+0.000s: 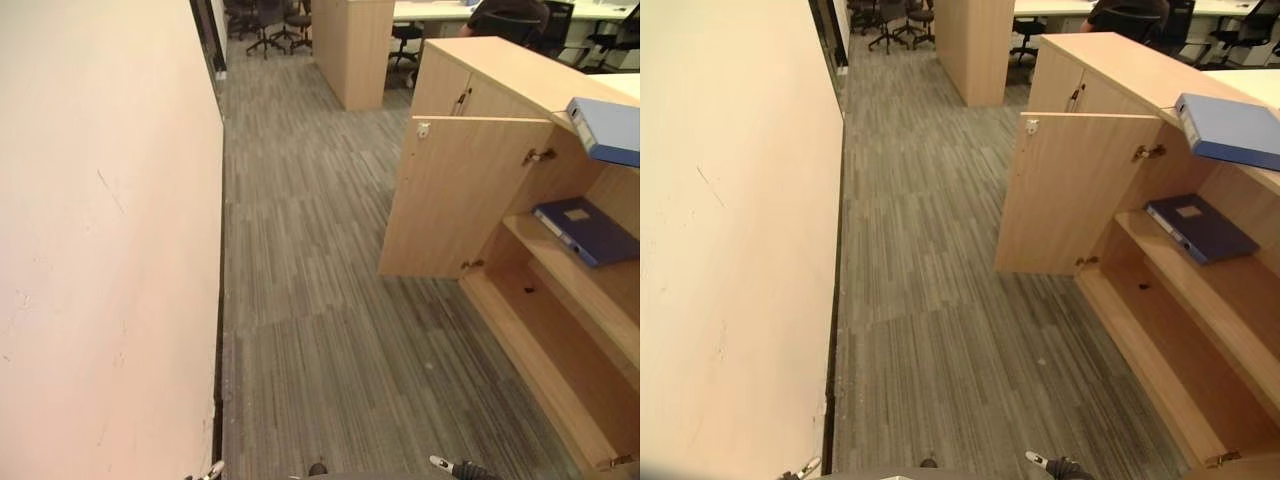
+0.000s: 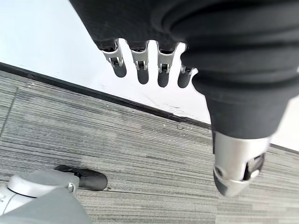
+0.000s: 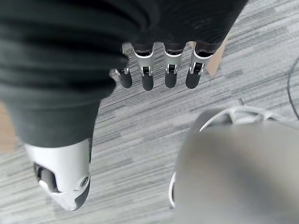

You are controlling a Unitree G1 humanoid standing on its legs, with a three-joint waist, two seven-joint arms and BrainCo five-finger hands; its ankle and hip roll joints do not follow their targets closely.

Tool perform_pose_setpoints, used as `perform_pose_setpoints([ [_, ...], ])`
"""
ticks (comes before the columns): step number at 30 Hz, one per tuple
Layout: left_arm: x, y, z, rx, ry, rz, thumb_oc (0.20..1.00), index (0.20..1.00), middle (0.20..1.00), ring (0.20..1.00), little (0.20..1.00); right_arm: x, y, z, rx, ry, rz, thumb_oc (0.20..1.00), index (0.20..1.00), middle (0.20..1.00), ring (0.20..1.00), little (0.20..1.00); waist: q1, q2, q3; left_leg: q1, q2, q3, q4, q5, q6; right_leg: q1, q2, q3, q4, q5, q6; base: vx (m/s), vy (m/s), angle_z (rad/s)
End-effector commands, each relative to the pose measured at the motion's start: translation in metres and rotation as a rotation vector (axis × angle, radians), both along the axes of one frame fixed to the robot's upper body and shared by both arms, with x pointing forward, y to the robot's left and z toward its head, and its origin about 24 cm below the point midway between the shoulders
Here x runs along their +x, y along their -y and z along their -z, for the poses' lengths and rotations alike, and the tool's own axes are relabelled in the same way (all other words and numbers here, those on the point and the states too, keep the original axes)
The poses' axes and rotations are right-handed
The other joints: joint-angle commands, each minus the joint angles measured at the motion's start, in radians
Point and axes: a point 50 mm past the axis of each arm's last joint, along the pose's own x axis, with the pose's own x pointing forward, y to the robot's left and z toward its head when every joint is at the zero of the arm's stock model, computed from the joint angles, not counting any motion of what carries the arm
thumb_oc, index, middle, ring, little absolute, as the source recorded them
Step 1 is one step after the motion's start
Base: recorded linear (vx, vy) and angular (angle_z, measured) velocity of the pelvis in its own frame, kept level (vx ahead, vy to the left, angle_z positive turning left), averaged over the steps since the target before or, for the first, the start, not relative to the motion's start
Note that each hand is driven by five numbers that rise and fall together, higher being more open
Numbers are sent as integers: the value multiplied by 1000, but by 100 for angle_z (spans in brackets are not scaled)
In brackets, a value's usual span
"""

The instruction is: Put the empty folder in the office cabinet

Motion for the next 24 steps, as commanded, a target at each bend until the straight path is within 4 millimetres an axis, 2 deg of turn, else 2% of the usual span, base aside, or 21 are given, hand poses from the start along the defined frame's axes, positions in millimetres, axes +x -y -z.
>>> perform_pose_setpoints([
  [1,13,-15,-6,50,32,27,1000,1000,1000,1000,1000,20,2,-6,-24,47,-73,1000,1000,1000,1000,1000,-13,-60,89,87,-3,-13,43,-139,-105,-33,27,13,-138,208,4,276,-96,25],
  [2,13,-15,-6,50,33,29,1000,1000,1000,1000,1000,22,2,-6,-26,48,-83,1000,1000,1000,1000,1000,-23,-65,101,106,-6,-23,47,-148,-104,-64,50,35,-174,232,8,211,-71,32],
  [3,13,-15,-6,50,33,29,1000,1000,1000,1000,1000,22,2,-6,-26,48,-83,1000,1000,1000,1000,1000,-22,-64,102,108,-4,-22,47,-149,-105,-61,52,36,-176,233,8,224,-58,26],
  [4,13,-15,-6,49,31,33,1000,1000,1000,1000,1000,23,2,-7,-26,51,-79,1000,1000,1000,1000,1000,-38,-69,110,134,-11,-46,47,-163,-104,-104,94,76,-244,266,21,131,-37,20],
  [5,13,-15,-6,49,31,33,1000,1000,1000,1000,1000,23,2,-7,-25,51,-79,1000,1000,1000,1000,1000,-40,-73,108,130,-15,-47,47,-159,-104,-106,90,75,-246,268,20,203,-42,21],
  [7,13,-16,-6,51,32,26,1000,1000,1000,1000,1000,23,1,-6,-22,53,-68,1000,1000,1000,1000,1000,-57,-80,113,148,-27,-75,49,-173,-100,-172,129,113,-278,294,36,192,-57,34],
  [10,6,-16,-5,49,15,18,1000,1000,1000,1000,1000,19,4,-6,-22,49,-49,1000,1000,1000,1000,1000,-69,-89,106,169,-35,-92,45,-191,-100,-208,135,106,-278,313,45,243,-138,56],
  [12,-2,-13,-3,41,-15,19,1000,1000,1000,1000,1000,7,6,-3,-24,16,-32,1000,1000,1000,1000,1000,-70,-99,76,198,-31,-94,18,-207,-106,-179,128,100,-278,322,30,283,-202,14],
  [14,-4,-13,-3,37,-19,12,1000,1000,1000,1000,1000,4,7,-3,-27,9,-24,1000,1000,1000,1000,1000,-75,-98,69,206,-19,-97,15,-210,-111,-170,129,91,-278,324,25,191,-174,14],
  [15,-5,-11,-2,31,-26,-2,1000,1000,1000,1000,1000,-3,10,-2,-31,-11,-4,1000,1000,1000,1000,1000,-78,-95,55,218,8,-105,17,-223,-121,-155,135,80,-278,319,15,212,-221,16],
  [19,-6,-6,0,20,-36,-1,1000,1000,1000,1000,1000,-9,16,-2,-41,-23,22,1000,1000,1000,1000,1000,-89,-85,46,221,58,-111,37,-239,-145,-136,150,53,-254,279,-11,143,-178,27],
  [21,1,-2,0,11,-16,13,1000,1000,1000,1000,1000,-9,19,-3,-48,-16,39,1000,1000,1000,1000,1000,-104,-81,42,223,90,-108,43,-242,-165,-142,159,49,-213,243,-26,119,-196,11],
  [24,21,2,-2,0,46,46,1000,1000,1000,1000,1000,1,29,-8,-74,23,49,1000,1000,1000,1000,1000,-117,-48,57,214,139,-99,53,-239,-179,-201,167,62,-82,165,-59,104,-180,25],
])
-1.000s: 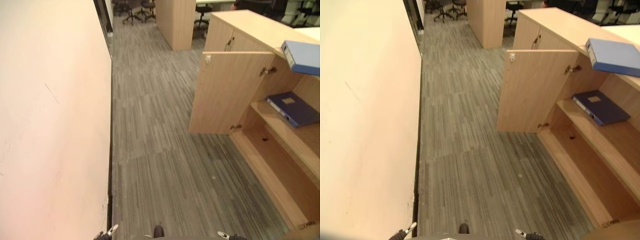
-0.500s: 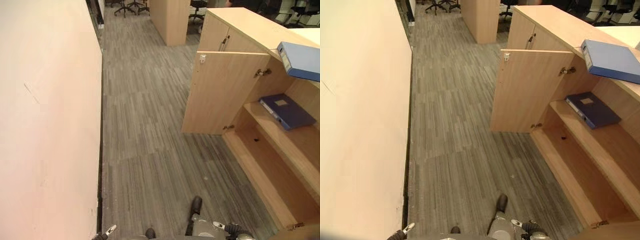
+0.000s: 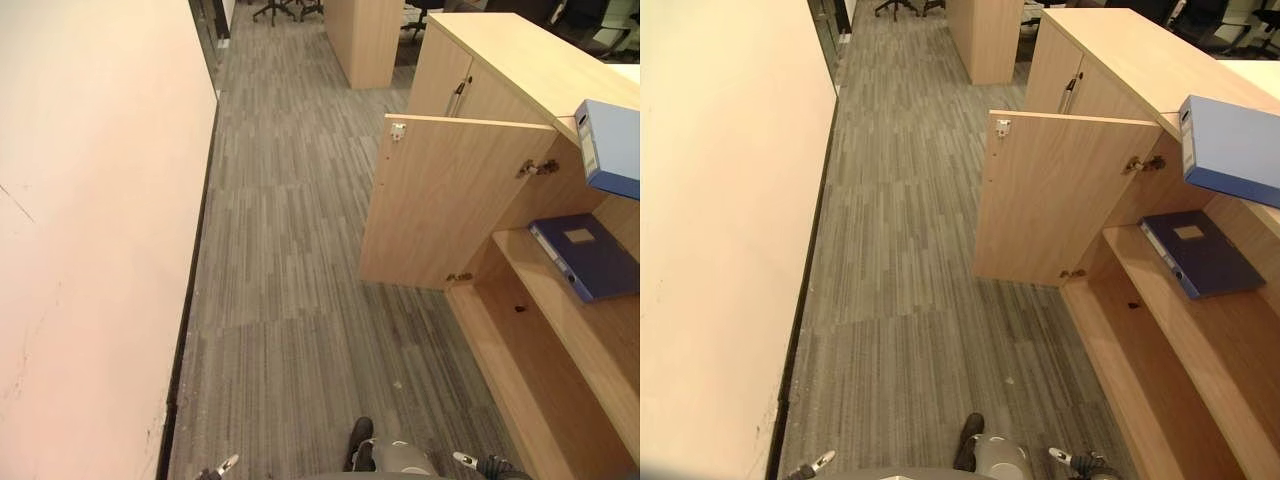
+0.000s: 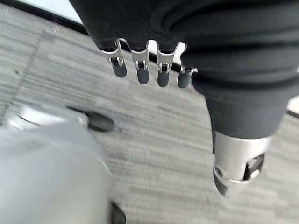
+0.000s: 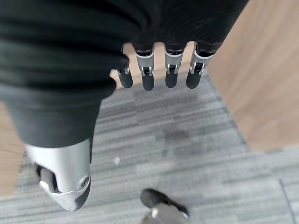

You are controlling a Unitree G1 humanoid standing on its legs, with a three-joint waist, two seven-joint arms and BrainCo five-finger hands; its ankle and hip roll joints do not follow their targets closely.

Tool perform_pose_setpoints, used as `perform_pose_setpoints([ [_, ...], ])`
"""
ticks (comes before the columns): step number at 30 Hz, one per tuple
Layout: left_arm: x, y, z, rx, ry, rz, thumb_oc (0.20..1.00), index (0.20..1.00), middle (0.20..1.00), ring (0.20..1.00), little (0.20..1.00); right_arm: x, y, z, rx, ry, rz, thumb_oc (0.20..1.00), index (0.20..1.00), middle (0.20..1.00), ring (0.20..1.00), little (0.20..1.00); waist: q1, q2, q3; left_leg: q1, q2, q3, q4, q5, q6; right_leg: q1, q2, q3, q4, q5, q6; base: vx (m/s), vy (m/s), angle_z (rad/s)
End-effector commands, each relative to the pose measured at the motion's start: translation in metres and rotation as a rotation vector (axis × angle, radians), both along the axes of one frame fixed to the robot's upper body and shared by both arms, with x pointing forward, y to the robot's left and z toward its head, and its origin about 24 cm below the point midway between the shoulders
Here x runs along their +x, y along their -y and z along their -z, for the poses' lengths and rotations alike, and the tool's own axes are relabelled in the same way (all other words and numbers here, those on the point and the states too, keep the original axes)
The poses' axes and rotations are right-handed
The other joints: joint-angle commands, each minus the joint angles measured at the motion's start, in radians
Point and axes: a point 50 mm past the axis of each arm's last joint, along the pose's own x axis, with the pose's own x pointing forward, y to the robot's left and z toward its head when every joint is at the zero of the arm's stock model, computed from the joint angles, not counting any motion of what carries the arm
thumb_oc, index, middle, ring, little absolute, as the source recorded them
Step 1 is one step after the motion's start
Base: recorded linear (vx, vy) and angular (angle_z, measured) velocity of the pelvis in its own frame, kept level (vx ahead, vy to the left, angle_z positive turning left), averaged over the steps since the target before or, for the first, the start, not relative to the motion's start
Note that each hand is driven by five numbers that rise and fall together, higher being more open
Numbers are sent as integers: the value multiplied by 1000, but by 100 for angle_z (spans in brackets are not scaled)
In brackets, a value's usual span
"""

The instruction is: Put the empty folder in the office cabinet

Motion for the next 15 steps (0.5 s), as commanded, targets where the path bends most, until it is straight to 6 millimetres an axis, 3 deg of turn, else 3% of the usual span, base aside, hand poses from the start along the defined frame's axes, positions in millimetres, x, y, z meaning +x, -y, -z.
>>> perform_pose_setpoints([
  [1,12,-10,-5,33,50,-10,1000,1000,1000,1000,1000,18,-12,0,30,51,23,1000,1000,1000,1000,1000,-11,4,40,93,-62,31,-8,-58,-40,-23,-78,93,-111,92,127,50,-96,1],
  [4,17,-11,-6,37,63,2,1000,1000,1000,1000,1000,20,-16,1,54,56,4,1000,1000,1000,1000,1000,-19,6,38,80,-36,48,21,-27,-61,-33,-69,97,-87,63,111,81,-144,-20],
  [5,19,-12,-7,40,75,4,1000,1000,1000,1000,1000,19,-16,1,60,56,7,1000,1000,1000,1000,1000,-22,7,39,53,-4,64,95,30,-78,-6,-49,101,-101,38,95,143,-269,1],
  [7,20,-16,-8,56,72,13,1000,1000,1000,1000,1000,15,-16,2,56,44,12,1000,1000,1000,1000,1000,-18,-4,42,9,14,68,219,118,-81,57,-15,107,-143,22,75,103,-215,7],
  [8,20,-16,-8,56,72,13,1000,1000,1000,1000,1000,15,-16,2,56,44,12,1000,1000,1000,1000,1000,-18,-4,42,9,15,67,221,117,-81,58,-14,106,-144,22,75,86,-188,-9],
  [10,21,-20,-10,67,80,4,1000,1000,1000,1000,1000,12,-11,2,37,29,14,1000,1000,1000,1000,1000,15,-44,61,-114,-15,35,499,193,-45,150,8,137,-196,0,37,165,-259,-31],
  [13,16,-20,-9,64,74,-9,1000,1000,1000,1000,1000,7,-3,0,15,13,29,1000,1000,1000,1000,1000,34,-62,69,-207,-32,63,551,174,-16,211,2,169,-226,-16,32,170,-126,-31],
  [15,14,-21,-9,65,80,-47,1000,1000,1000,1000,1000,2,0,0,6,2,45,1000,1000,1000,1000,1000,55,-75,81,-271,-2,90,511,141,-12,252,-15,183,-235,-23,43,209,-13,-41],
])
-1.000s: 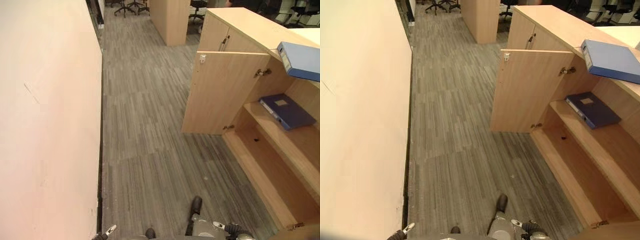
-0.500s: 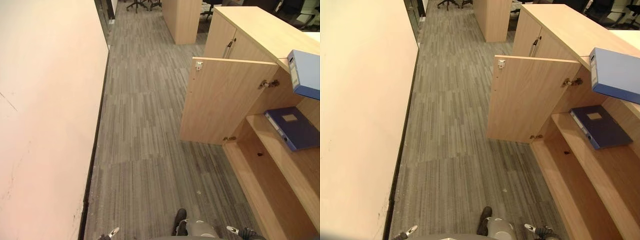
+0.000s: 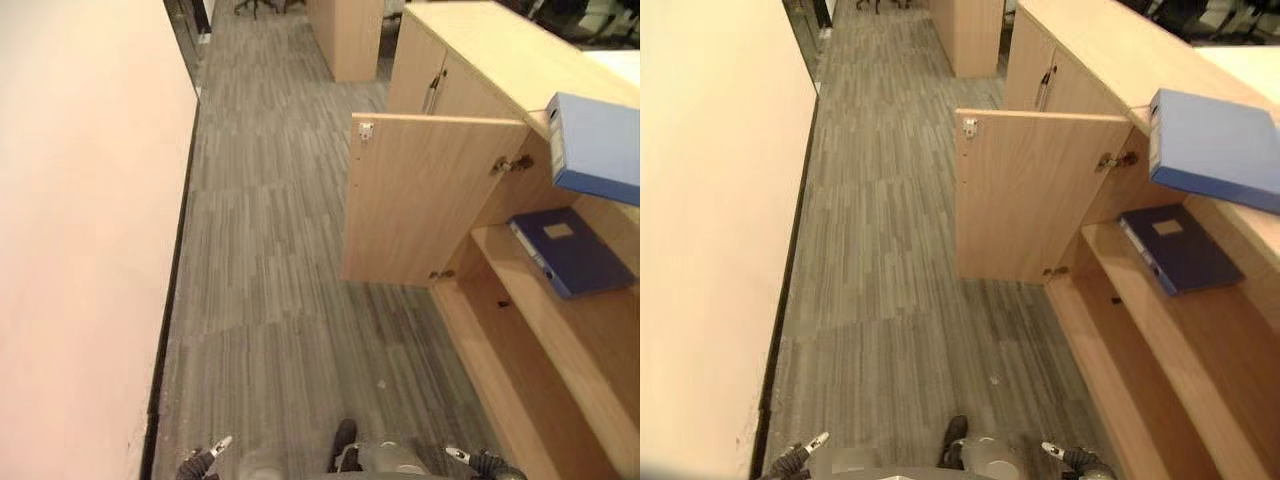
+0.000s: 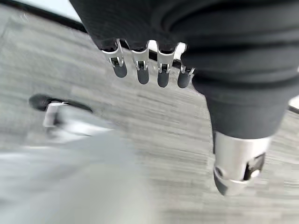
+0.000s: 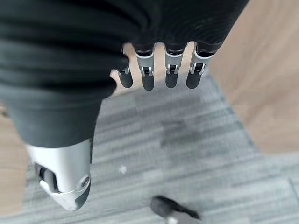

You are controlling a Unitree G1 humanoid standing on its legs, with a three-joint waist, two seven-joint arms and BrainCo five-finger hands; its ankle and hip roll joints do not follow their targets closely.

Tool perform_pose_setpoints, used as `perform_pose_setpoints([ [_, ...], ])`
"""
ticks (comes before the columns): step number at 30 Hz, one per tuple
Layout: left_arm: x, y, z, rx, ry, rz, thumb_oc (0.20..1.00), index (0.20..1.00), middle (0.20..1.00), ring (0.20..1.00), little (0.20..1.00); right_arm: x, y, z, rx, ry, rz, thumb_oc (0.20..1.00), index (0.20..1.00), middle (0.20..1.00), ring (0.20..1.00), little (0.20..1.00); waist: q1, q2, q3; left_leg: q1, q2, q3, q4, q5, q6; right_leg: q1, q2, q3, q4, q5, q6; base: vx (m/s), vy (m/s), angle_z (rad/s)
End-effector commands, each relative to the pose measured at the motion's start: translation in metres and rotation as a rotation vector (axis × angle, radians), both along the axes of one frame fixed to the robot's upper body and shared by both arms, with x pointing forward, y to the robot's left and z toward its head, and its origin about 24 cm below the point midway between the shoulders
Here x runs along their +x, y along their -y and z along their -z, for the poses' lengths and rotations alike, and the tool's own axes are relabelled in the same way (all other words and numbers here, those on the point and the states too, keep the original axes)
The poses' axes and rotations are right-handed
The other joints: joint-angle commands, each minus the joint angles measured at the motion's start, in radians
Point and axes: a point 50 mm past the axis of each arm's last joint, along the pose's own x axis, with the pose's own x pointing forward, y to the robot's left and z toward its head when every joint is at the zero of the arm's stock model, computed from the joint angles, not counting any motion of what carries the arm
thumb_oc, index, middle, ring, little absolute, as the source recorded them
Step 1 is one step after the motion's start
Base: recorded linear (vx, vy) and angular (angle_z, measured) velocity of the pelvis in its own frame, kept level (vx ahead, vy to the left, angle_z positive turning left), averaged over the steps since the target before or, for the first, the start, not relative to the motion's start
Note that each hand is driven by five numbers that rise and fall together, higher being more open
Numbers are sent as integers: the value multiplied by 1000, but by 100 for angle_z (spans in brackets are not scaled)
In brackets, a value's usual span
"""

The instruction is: Put the empty folder in the office cabinet

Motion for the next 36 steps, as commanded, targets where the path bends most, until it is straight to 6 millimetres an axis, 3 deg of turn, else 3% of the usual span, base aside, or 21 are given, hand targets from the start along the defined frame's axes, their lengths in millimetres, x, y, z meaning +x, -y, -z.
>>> perform_pose_setpoints([
  [1,12,-13,-7,45,67,-43,1000,1000,1000,1000,1000,0,18,-6,-55,9,45,1000,1000,1000,1000,1000,5,-16,58,98,-22,72,-188,3,52,100,-118,92,-116,42,80,170,56,-5],
  [3,13,-13,-7,46,77,-61,1000,1000,1000,1000,1000,-1,18,-6,-57,7,51,1000,1000,1000,1000,1000,12,-12,59,100,-18,71,-252,11,42,112,-118,99,-117,37,85,134,75,17],
  [4,13,-13,-8,42,96,-94,1000,1000,1000,1000,1000,-3,18,-6,-60,5,55,1000,1000,1000,1000,1000,36,0,59,38,-22,22,-396,69,12,145,-111,114,-128,14,93,194,132,-28],
  [6,12,-11,-7,37,100,-114,1000,1000,1000,1000,1000,-4,17,-5,-60,4,54,1000,1000,1000,1000,1000,53,20,58,25,-4,-40,-518,137,-18,177,-100,137,-131,-3,103,251,150,-27],
  [8,11,-10,-7,36,100,-126,1000,1000,1000,1000,1000,-5,16,-5,-60,3,53,1000,1000,1000,1000,1000,62,23,61,20,-4,-74,-567,150,-28,195,-98,152,-136,-13,106,201,90,-42],
  [10,4,-5,-3,17,76,-158,1000,1000,1000,1000,1000,-7,12,-3,-52,-6,32,1000,1000,1000,1000,1000,78,49,43,49,-19,-202,-657,158,-51,232,-80,219,-150,-30,119,323,172,-71],
  [11,3,-5,-3,17,75,-163,1000,1000,1000,1000,1000,-9,12,-2,-51,-13,33,1000,1000,1000,1000,1000,77,54,36,64,-24,-205,-662,158,-56,239,-84,222,-155,-27,125,290,183,-93],
  [15,3,-5,-3,19,68,-141,1000,1000,1000,1000,1000,-13,10,-1,-42,-28,41,1000,1000,1000,1000,1000,70,55,12,103,-44,-178,-665,136,-47,250,-114,232,-180,-7,144,172,146,-71],
  [22,17,-10,-7,57,81,-47,1000,1000,1000,1000,1000,4,3,-2,-17,15,47,1000,1000,1000,1000,1000,60,42,-35,165,-142,-65,-651,23,41,192,-238,282,-164,51,223,130,237,-59],
  [28,27,-13,-10,77,85,50,1000,1000,1000,1000,1000,18,3,-5,-10,68,53,1000,1000,1000,1000,1000,27,43,-37,188,-187,7,-663,-15,75,132,-291,304,-155,116,261,22,172,-48],
  [30,29,-13,-11,79,86,67,1000,1000,1000,1000,1000,20,4,-6,-12,75,54,1000,1000,1000,1000,1000,25,43,-35,192,-190,22,-662,-21,79,119,-299,301,-155,130,267,-15,118,-50],
  [34,35,-14,-12,83,93,117,1000,1000,1000,1000,1000,28,0,-7,-3,98,34,1000,1000,1000,1000,1000,18,41,-20,216,-192,97,-674,-40,91,63,-325,216,-159,200,278,-24,80,-74],
  [36,36,-15,-13,86,97,122,1000,1000,1000,1000,1000,28,-2,-7,1,100,34,1000,1000,1000,1000,1000,11,35,-17,230,-193,118,-683,-42,94,54,-327,203,-166,215,281,4,55,-61],
])
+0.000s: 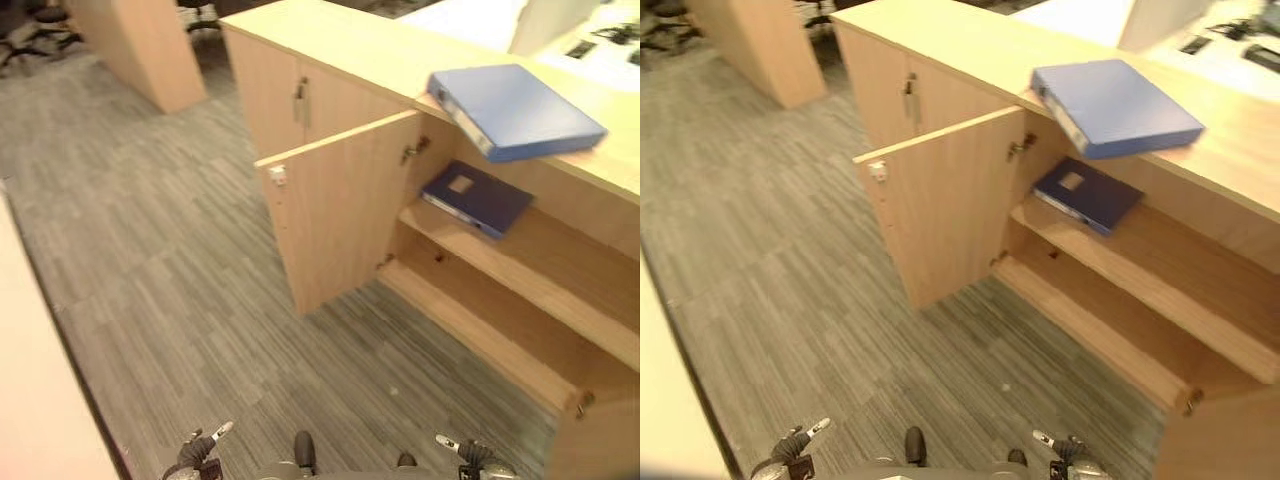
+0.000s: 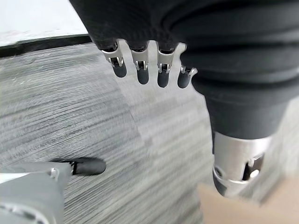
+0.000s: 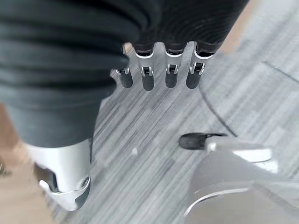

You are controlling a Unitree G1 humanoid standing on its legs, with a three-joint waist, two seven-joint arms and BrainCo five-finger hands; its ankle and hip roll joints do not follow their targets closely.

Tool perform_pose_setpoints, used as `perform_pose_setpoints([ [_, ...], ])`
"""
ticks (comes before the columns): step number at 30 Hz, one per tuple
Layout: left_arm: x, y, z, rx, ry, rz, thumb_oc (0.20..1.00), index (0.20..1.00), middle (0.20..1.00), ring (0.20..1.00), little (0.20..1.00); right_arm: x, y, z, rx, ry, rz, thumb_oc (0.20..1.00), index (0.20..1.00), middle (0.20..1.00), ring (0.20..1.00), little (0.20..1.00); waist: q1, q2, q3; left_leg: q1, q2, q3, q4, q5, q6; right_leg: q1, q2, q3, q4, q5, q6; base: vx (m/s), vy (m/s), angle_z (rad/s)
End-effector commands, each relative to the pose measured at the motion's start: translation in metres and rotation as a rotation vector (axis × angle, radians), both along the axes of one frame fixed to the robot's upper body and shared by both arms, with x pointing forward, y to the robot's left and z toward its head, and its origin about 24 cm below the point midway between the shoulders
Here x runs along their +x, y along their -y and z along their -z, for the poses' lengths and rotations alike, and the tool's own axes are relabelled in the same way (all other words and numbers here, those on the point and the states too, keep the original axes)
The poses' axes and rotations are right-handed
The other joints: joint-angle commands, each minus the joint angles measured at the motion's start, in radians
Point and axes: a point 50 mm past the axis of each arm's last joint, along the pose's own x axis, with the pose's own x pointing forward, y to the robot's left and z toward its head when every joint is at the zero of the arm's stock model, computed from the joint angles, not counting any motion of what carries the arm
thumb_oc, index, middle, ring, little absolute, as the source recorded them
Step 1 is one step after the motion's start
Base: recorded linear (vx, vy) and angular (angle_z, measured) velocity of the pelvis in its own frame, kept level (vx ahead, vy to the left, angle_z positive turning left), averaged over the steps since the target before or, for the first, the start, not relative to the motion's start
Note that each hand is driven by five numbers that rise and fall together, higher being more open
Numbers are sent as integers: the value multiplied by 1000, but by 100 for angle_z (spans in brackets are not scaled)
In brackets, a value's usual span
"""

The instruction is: Put the empty folder in the office cabinet

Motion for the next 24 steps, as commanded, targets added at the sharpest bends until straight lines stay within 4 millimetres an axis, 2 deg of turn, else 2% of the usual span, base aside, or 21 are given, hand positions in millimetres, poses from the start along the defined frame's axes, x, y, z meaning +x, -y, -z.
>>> perform_pose_setpoints([
  [1,-4,-7,-2,34,-4,30,1000,1000,1000,1000,1000,17,10,-7,-27,50,3,1000,1000,1000,1000,1000,20,-4,3,26,23,-90,39,-129,-30,-48,-57,-89,-31,113,81,-8,39,-59],
  [3,0,-8,-3,38,10,37,1000,1000,1000,1000,1000,19,8,-7,-25,57,-1,1000,1000,1000,1000,1000,20,-11,11,35,27,-59,29,-134,-30,-65,-63,-138,-31,129,84,-61,-5,-63],
  [4,7,-9,-6,42,33,33,1000,1000,1000,1000,1000,26,5,-9,-25,78,-8,1000,1000,1000,1000,1000,38,-13,18,43,41,-15,21,-137,-38,-78,-80,-269,-17,136,76,-67,-25,-71],
  [5,7,-8,-6,42,33,33,1000,1000,1000,1000,1000,26,5,-9,-25,77,-8,1000,1000,1000,1000,1000,36,-11,20,47,43,-18,22,-141,-39,-72,-78,-273,-17,133,76,-6,-32,-95],
  [6,16,-6,-8,37,63,40,1000,1000,1000,1000,1000,35,-1,-10,-21,101,-35,1000,1000,1000,1000,1000,53,-13,16,70,63,25,18,-165,-49,-74,-78,-404,-12,128,74,62,-29,-114],
  [7,19,-4,-9,33,73,44,1000,1000,1000,1000,1000,39,-5,-10,-16,109,-55,1000,1000,1000,1000,1000,53,-19,16,81,69,46,18,-168,-50,-78,-70,-442,-13,131,68,55,-27,-119],
  [8,19,-4,-9,33,72,44,1000,1000,1000,1000,1000,39,-5,-10,-16,109,-55,1000,1000,1000,1000,1000,53,-18,16,82,70,47,18,-168,-51,-77,-69,-442,-14,131,68,25,-52,-116],
  [9,24,-4,-11,37,90,49,1000,1000,1000,1000,1000,43,-9,-11,-13,118,-74,1000,1000,1000,1000,1000,51,-26,20,95,76,67,20,-169,-51,-93,-59,-468,-4,132,61,77,-119,-92],
  [10,36,2,-14,28,120,86,1000,1000,1000,1000,1000,43,-13,-10,-7,113,-98,1000,1000,1000,1000,1000,33,-34,32,118,88,85,21,-173,-55,-117,-36,-461,6,118,54,76,-119,-77],
  [11,36,2,-14,28,120,86,1000,1000,1000,1000,1000,43,-13,-10,-7,113,-98,1000,1000,1000,1000,1000,34,-34,33,119,88,85,21,-173,-55,-117,-36,-461,6,118,54,96,-135,-53],
  [13,58,18,-20,9,185,201,1000,1000,1000,1000,1000,35,-15,-7,-9,78,-133,1000,1000,1000,1000,1000,7,-46,32,146,97,86,23,-187,-60,-94,11,-393,-24,99,39,148,-203,-33],
  [16,67,25,-25,0,225,253,1000,1000,1000,1000,1000,30,-12,-5,-18,55,-141,1000,1000,1000,1000,1000,4,-40,23,163,117,91,26,-189,-73,-78,23,-392,-29,94,32,144,-188,-7],
  [17,80,34,-32,-16,278,328,1000,1000,1000,1000,1000,26,-9,-5,-25,31,-151,1000,1000,1000,1000,1000,-9,-34,15,168,148,87,53,-200,-85,-69,39,-385,-20,71,20,140,-182,-24],
  [19,88,41,-38,-27,315,392,1000,1000,1000,1000,1000,24,-3,-5,-38,16,-157,1000,1000,1000,1000,1000,-19,-26,11,158,182,88,121,-221,-100,-57,57,-382,-12,42,2,137,-199,-3],
  [20,88,41,-38,-27,314,393,1000,1000,1000,1000,1000,24,-3,-5,-38,16,-157,1000,1000,1000,1000,1000,-19,-24,11,155,186,87,128,-224,-101,-57,59,-382,-11,40,1,80,-143,8],
  [22,95,44,-45,-33,350,431,1000,1000,1000,1000,1000,26,0,-7,-43,19,-159,1000,1000,1000,1000,1000,-24,-22,19,117,238,94,271,-245,-120,-37,80,-376,0,-1,-30,75,-188,-8],
  [23,96,45,-47,-39,367,441,1000,1000,1000,1000,1000,27,2,-8,-46,23,-157,1000,1000,1000,1000,1000,-22,-21,26,90,265,89,361,-236,-121,-24,91,-374,3,-19,-50,110,-277,-8],
  [24,100,48,-52,-36,399,457,1000,1000,1000,1000,1000,35,6,-12,-61,45,-164,1000,1000,1000,1000,1000,-6,-17,50,29,297,46,532,-189,-120,7,118,-362,6,-52,-83,104,-229,-21],
])
